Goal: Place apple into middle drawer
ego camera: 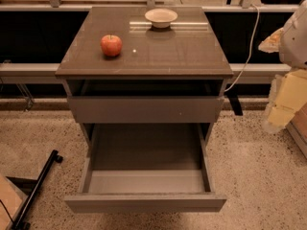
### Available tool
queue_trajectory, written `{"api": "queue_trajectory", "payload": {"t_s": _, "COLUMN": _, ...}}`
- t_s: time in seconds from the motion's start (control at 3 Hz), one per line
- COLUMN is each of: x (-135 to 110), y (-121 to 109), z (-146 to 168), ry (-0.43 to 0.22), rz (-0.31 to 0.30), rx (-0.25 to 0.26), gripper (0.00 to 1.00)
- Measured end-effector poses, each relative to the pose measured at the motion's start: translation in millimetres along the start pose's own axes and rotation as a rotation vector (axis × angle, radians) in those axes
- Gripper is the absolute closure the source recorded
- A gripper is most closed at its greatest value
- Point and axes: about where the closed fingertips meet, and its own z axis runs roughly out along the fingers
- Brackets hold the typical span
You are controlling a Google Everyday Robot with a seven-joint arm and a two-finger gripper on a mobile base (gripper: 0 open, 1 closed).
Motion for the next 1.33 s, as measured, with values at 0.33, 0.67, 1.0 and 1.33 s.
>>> {"api": "queue_trajectory", "payload": {"t_s": 0.33, "x": -1.9, "y": -2.9, "z": 0.2, "ry": -0.008, "rz": 0.0, "rx": 0.003, "gripper": 0.0}}
{"api": "queue_trajectory", "payload": {"t_s": 0.67, "x": -17.7, "y": -26.5, "z": 3.0, "ry": -0.069, "rz": -0.004, "rx": 0.021, "gripper": 0.0}}
{"api": "queue_trajectory", "payload": {"t_s": 1.0, "x": -53.5, "y": -67.3, "z": 6.3, "ry": -0.172, "rz": -0.032, "rx": 0.046, "gripper": 0.0}}
{"api": "queue_trajectory", "payload": {"t_s": 1.33, "x": -55.0, "y": -70.3, "z": -0.5, "ry": -0.178, "rz": -0.032, "rx": 0.063, "gripper": 0.0}}
